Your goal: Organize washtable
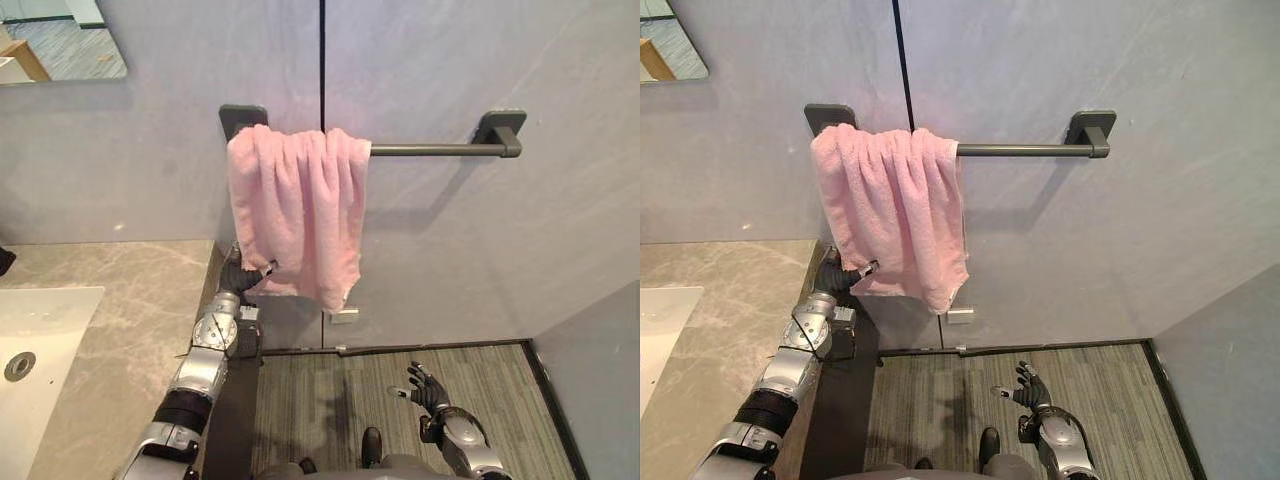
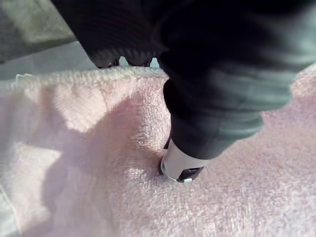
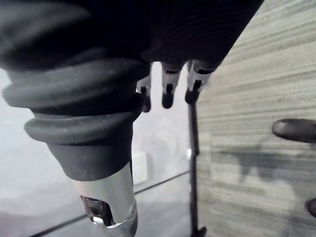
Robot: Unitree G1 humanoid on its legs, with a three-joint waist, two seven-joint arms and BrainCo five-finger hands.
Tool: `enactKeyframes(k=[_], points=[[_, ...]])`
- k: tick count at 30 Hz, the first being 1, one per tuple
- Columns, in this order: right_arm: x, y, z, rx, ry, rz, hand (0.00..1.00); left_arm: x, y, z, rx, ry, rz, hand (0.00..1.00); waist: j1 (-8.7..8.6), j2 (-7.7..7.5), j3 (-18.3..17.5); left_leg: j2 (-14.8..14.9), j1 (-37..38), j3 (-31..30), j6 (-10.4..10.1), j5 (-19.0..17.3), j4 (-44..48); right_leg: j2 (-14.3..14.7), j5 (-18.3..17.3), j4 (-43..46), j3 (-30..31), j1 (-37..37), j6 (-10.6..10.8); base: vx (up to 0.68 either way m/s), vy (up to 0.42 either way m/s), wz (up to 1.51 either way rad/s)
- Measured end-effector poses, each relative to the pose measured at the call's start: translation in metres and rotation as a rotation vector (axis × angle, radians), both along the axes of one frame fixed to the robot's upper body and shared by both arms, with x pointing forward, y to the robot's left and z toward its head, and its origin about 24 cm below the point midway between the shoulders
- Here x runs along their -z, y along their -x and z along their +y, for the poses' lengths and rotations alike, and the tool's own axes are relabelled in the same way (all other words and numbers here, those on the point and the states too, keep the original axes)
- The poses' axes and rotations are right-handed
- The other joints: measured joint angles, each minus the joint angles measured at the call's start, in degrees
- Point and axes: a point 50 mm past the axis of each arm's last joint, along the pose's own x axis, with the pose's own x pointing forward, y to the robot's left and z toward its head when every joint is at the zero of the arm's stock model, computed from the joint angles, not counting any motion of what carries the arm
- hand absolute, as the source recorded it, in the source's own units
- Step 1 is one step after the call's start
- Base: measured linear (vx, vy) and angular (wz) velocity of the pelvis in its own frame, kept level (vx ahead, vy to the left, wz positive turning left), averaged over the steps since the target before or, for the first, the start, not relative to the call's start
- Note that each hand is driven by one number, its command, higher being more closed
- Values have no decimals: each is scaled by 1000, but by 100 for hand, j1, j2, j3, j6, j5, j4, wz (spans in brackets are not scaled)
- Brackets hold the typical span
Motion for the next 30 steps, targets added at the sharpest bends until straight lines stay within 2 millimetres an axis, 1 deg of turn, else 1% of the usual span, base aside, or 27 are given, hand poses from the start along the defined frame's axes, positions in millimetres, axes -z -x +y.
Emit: enactKeyframes(k=[5,8,9,10,11,14,17,18,19,21,22,24,25,26,27,28,30], points=[[-4,-2,0,0,-2,-25,0,-4,-6,-8,31,-20,-9,100,-9,-5,-3,-12,-8,139,0,0,-13,-10,49,-1,134,-71,7,-44,30,-14],[-14,-10,2,-2,-8,-83,0,-6,-7,-9,33,-26,-16,100,-53,-5,-3,-13,-15,174,2,1,-31,-17,59,-1,145,-100,8,-23,15,-9],[-20,-16,3,-5,-10,-123,0,-7,-7,-10,34,-22,-21,100,-59,-5,-3,-11,-15,186,2,1,-35,-23,61,-1,155,-106,6,-20,15,-7],[-39,-31,5,-16,-17,-224,0,-11,-7,-13,41,-14,-39,100,-53,-5,-3,-8,-14,190,9,5,-41,-18,61,-1,160,-110,6,-19,13,-3],[-42,-33,6,-18,-19,-243,0,-12,-7,-13,43,-13,-43,100,-51,-5,-3,-8,-14,190,15,9,-42,-17,61,-1,160,-110,6,0,0,0],[-72,-53,12,-44,-34,-401,0,-23,-6,-16,46,-3,-95,100,-8,-6,-4,-7,-8,189,17,10,-57,12,61,-1,158,-111,6,0,0,0],[-97,-71,20,-101,-35,-513,0,-26,-3,-17,47,6,-121,100,-5,-6,-4,-14,-1,189,33,19,-69,8,62,-1,157,-108,7,0,0,0],[-106,-76,23,-129,-34,-556,0,-26,-2,-18,50,12,-124,100,11,-9,-6,-12,-8,187,58,35,-64,-37,68,-1,190,-109,-2,0,0,0],[-110,-77,25,-144,-33,-576,0,-27,-2,-19,51,18,-126,100,20,-9,-6,-12,-14,183,59,36,-60,-38,68,-1,192,-111,-2,-23,28,3],[-128,-86,37,-223,-48,-654,0,-30,-2,-24,61,35,-143,100,98,-10,-6,-14,-27,182,65,40,-44,-45,75,-1,192,-111,-6,-16,6,0],[-132,-88,41,-244,-49,-670,0,-32,-2,-26,68,37,-149,100,110,-11,-7,-14,-31,183,66,41,-39,-46,80,-1,193,-113,-7,-38,9,0],[-148,-99,55,-308,-58,-733,0,-37,-1,-33,96,44,-175,100,174,-17,-11,-17,-92,179,100,64,-13,-54,114,0,194,-157,-26,-54,7,1],[-153,-102,59,-324,-60,-750,0,-38,-1,-35,99,49,-181,100,186,-21,-16,-21,-125,175,122,79,-12,-58,132,-1,195,-191,-25,-68,4,4],[-162,-108,66,-355,-62,-783,0,-39,0,-38,108,56,-184,100,217,-24,-17,-27,-180,164,144,98,0,-66,157,0,194,-235,-24,-47,4,3],[-166,-110,69,-368,-62,-798,0,-38,0,-40,114,61,-181,100,245,-23,-17,-29,-188,162,142,104,5,-68,166,0,194,-239,-26,-69,7,2],[-174,-115,75,-389,-62,-823,0,-37,0,-45,124,84,-177,100,320,-25,-18,-28,-188,157,140,109,17,-68,177,0,191,-233,-35,-42,5,3],[-184,-121,84,-422,-63,-858,0,-36,1,-49,130,102,-174,100,331,-29,-21,-31,-205,105,139,146,18,-78,195,0,151,-225,-50,-53,5,13]])
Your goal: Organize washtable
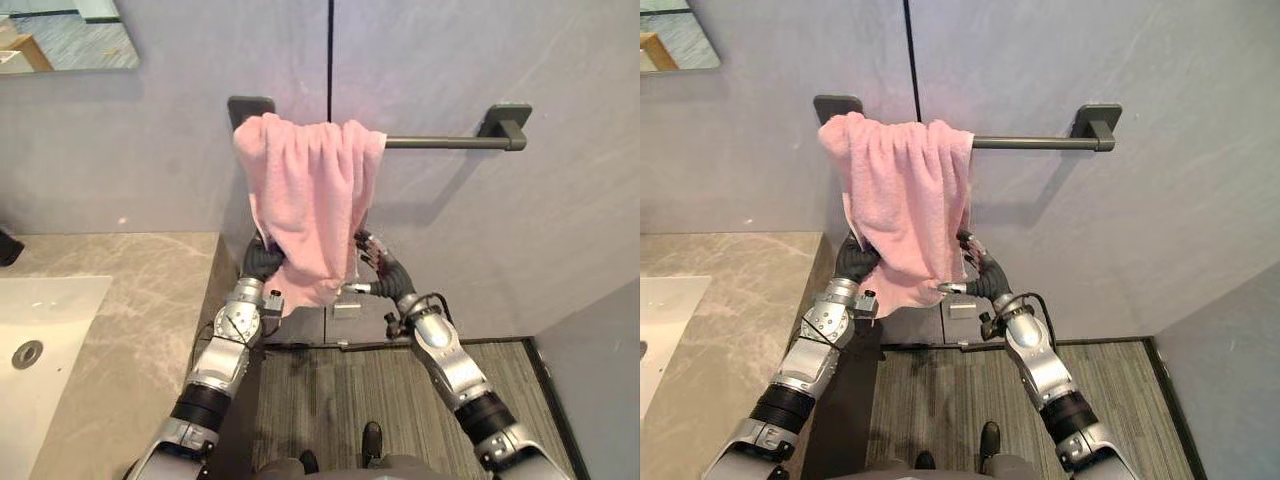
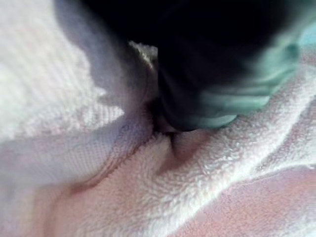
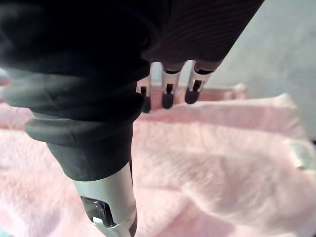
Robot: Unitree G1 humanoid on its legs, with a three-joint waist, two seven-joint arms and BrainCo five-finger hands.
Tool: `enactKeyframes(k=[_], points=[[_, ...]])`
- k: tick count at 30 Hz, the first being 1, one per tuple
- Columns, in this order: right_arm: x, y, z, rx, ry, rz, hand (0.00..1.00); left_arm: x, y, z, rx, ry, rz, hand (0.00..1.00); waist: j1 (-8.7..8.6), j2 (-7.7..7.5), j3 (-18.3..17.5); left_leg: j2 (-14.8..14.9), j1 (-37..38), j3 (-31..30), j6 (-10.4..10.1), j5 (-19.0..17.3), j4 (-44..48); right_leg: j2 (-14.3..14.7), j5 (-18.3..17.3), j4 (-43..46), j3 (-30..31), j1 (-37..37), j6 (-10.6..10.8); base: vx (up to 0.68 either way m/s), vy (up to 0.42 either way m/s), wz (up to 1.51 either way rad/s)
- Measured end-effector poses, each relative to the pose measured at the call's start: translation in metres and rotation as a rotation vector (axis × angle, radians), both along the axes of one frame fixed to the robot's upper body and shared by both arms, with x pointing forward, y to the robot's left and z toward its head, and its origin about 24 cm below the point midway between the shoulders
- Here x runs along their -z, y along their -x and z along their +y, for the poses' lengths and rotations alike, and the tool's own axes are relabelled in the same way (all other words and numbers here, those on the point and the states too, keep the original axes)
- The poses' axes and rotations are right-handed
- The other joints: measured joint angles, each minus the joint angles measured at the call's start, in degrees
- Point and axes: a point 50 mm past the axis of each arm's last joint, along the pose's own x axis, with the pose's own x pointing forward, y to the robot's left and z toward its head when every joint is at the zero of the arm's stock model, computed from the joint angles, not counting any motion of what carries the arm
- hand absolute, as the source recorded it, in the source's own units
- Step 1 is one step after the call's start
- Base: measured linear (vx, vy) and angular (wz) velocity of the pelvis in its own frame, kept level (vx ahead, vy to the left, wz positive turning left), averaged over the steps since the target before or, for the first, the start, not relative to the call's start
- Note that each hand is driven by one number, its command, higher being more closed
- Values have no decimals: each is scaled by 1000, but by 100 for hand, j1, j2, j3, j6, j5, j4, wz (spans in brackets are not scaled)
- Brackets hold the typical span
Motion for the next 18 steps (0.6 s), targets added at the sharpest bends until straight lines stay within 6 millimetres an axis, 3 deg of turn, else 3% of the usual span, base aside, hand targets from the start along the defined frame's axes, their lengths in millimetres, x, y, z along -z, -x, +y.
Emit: enactKeyframes(k=[5,13,18], points=[[-9,-9,15,-16,31,-36,0,-2,0,-3,11,27,-5,100,127,-38,-23,2,-99,-85,-34,58,1,-6,29,0,-50,-60,-35,-53,0,10],[-10,-19,10,107,55,-43,0,-8,2,-11,16,75,-29,100,137,-39,-24,20,-189,-164,-51,71,102,0,38,2,-131,-67,-47,-15,3,4],[-15,-23,-6,190,36,-59,0,-12,2,-14,14,90,-45,100,133,-39,-24,20,-194,-180,-51,70,103,0,37,3,-149,-66,-48,0,7,0]])
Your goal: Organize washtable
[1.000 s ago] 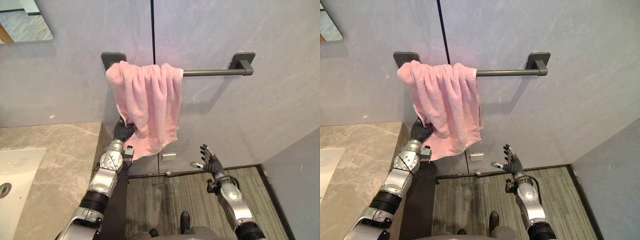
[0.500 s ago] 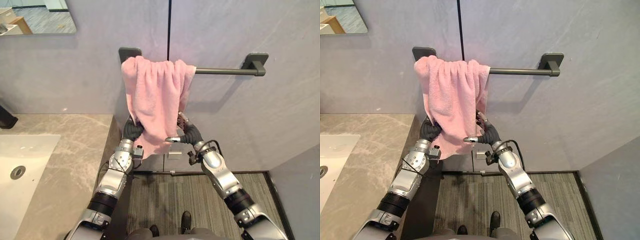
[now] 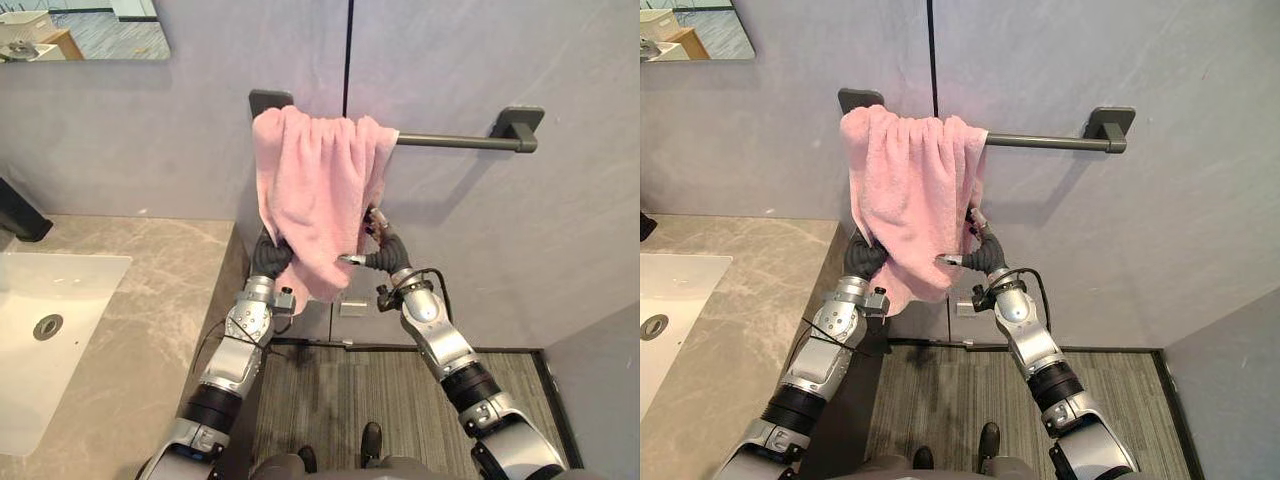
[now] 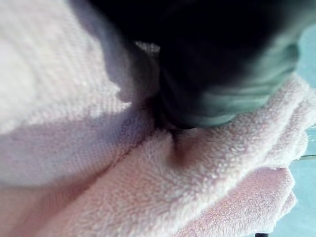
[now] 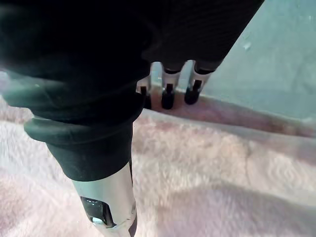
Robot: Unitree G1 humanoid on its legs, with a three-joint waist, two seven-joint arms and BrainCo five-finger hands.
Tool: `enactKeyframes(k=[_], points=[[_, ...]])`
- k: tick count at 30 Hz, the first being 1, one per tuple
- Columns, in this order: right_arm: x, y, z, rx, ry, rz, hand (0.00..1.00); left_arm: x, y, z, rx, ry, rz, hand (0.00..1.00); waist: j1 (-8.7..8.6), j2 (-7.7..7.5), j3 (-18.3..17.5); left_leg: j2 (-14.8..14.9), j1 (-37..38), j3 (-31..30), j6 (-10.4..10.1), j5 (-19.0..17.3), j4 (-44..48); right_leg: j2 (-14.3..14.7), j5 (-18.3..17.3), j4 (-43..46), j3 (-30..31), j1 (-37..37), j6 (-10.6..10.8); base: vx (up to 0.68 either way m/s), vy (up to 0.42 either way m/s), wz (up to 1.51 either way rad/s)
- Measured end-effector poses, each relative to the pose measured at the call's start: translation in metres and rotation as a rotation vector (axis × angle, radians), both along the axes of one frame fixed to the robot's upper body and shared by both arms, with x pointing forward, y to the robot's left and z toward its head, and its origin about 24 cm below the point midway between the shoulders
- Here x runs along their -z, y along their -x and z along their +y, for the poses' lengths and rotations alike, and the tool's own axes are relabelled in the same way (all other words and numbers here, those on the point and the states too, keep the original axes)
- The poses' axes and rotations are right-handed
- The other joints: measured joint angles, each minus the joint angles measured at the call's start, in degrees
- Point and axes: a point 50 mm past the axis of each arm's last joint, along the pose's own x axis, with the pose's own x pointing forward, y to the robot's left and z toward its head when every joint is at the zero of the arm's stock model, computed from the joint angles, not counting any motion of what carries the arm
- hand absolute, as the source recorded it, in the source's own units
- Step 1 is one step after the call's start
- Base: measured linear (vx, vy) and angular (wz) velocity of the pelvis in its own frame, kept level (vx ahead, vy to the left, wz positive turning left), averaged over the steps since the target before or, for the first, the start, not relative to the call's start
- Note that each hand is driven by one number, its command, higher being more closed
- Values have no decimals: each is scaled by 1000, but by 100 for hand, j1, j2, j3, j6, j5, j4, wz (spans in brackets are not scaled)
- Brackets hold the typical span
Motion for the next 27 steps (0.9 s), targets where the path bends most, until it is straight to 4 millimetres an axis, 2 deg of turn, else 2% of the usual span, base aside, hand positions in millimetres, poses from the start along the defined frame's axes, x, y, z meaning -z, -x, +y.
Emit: enactKeyframes(k=[7,15,22,27], points=[[-8,9,-10,48,-21,-53,0,-3,1,0,-5,7,-14,100,-9,-8,-5,-1,31,42,0,-1,-10,1,0,0,47,6,0,-3,28,-3],[0,13,-11,66,5,-39,0,8,7,0,-12,22,25,100,-61,-31,-19,3,48,77,-2,-2,-19,5,0,-2,85,4,0,-4,9,-1],[2,12,-12,79,8,-19,0,8,7,0,-13,22,26,100,-132,-36,-22,4,43,77,-2,-2,-27,4,0,-2,85,-3,1,0,0,0],[13,10,-17,114,19,31,0,7,7,-2,-11,29,25,100,-141,-38,-23,4,37,74,-2,-1,-29,5,0,-2,80,-6,1,0,0,0]])
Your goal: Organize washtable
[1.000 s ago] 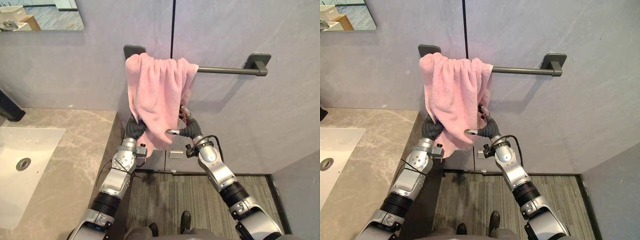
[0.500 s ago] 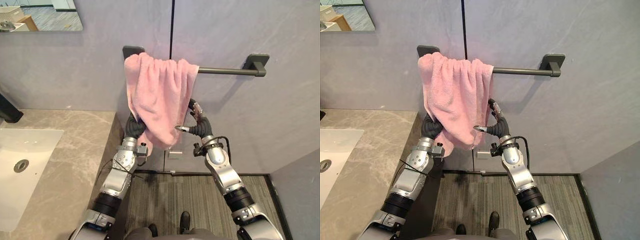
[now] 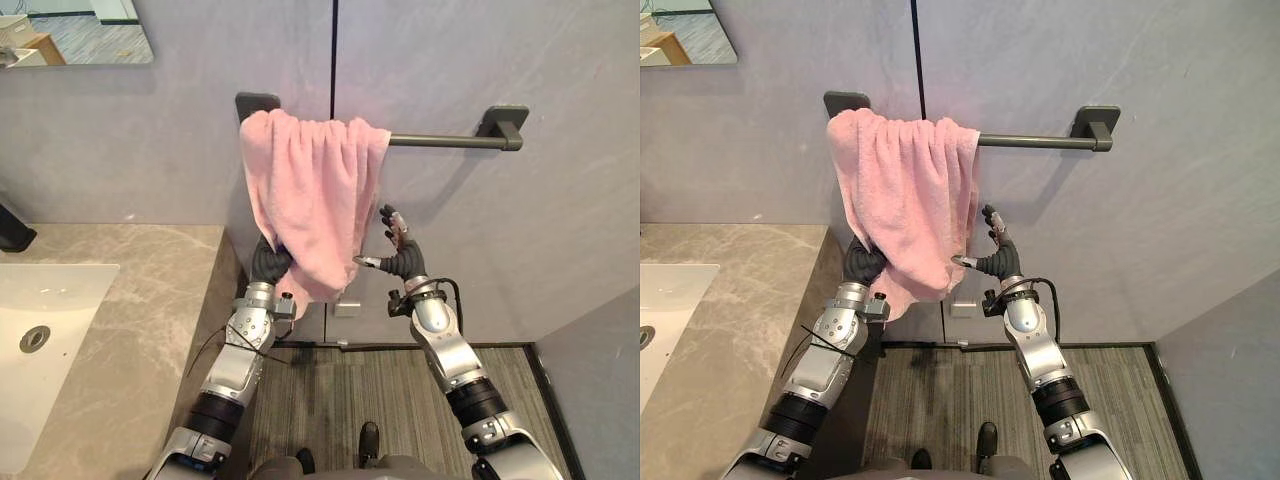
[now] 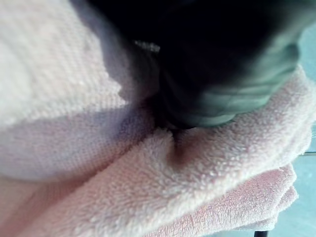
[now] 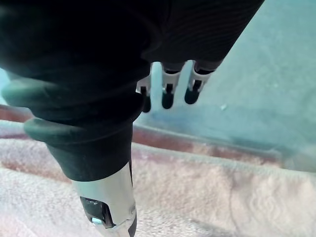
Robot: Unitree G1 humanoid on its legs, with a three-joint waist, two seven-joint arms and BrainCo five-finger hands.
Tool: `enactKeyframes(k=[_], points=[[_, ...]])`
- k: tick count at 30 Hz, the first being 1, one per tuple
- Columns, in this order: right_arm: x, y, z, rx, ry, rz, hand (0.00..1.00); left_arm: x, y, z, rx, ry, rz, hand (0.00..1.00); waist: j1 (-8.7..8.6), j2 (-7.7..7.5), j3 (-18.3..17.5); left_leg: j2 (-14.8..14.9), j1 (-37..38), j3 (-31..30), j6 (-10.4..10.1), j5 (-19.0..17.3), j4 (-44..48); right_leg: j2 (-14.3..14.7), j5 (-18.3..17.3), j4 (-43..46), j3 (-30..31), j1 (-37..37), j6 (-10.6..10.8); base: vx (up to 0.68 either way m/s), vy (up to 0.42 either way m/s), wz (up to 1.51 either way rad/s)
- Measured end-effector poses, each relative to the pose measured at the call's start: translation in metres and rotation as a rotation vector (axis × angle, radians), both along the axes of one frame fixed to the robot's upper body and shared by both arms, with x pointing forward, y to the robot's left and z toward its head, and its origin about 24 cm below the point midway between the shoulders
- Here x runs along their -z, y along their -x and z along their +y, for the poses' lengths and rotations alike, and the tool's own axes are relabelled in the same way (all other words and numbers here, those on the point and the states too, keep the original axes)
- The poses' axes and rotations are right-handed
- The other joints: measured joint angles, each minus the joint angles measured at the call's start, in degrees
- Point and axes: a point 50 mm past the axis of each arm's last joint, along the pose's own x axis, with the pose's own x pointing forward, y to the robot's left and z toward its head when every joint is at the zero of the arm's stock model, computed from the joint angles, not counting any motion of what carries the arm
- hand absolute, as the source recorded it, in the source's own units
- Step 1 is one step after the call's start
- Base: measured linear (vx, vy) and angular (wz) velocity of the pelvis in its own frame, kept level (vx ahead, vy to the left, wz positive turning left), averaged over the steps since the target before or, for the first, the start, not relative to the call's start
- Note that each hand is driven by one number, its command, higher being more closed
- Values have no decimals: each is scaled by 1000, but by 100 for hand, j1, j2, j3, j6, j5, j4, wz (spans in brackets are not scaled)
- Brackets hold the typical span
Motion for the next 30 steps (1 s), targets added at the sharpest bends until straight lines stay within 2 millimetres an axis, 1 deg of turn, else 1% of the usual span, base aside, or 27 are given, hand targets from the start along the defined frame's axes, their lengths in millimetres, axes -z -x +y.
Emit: enactKeyframes(k=[5,10,13,17,22,28,29,30], points=[[10,-1,-3,31,10,52,0,0,0,-2,2,12,0,100,1,-10,-6,0,-6,-10,0,0,1,0,0,0,-9,-1,0,0,0,0],[11,-2,-10,64,-1,66,0,0,0,-3,3,14,0,100,-1,-39,-24,0,-7,-13,0,0,-2,0,-1,0,-11,-3,1,0,0,0],[18,-2,-11,68,1,97,0,0,0,-3,4,14,0,100,-2,-62,-39,0,-7,-12,0,0,-4,0,-1,0,-10,-4,1,0,0,0],[25,-4,-5,22,4,138,0,-1,0,-3,7,19,-1,100,3,-62,-39,0,-21,-13,0,0,-26,-1,-1,0,-12,-15,1,0,0,0],[16,-13,10,-74,20,130,0,-5,1,-5,38,48,-14,100,11,-63,-40,-1,-79,-28,-13,12,-69,-1,0,1,-30,-89,0,0,0,1],[10,-21,19,-135,42,125,0,-7,1,-7,58,43,-20,100,51,-65,-41,-2,-91,-86,-21,61,-75,-1,0,3,-99,-95,0,0,0,5],[8,-23,20,-140,40,126,100,-7,1,-8,62,41,-20,100,78,-65,-41,-4,-92,-86,-20,62,-74,-3,0,2,-99,-94,0,0,0,0],[8,-23,20,-139,41,127,100,-7,1,-8,64,41,-21,100,101,-65,-41,-4,-92,-86,-19,63,-74,-3,1,2,-98,-93,0,0,0,0]])
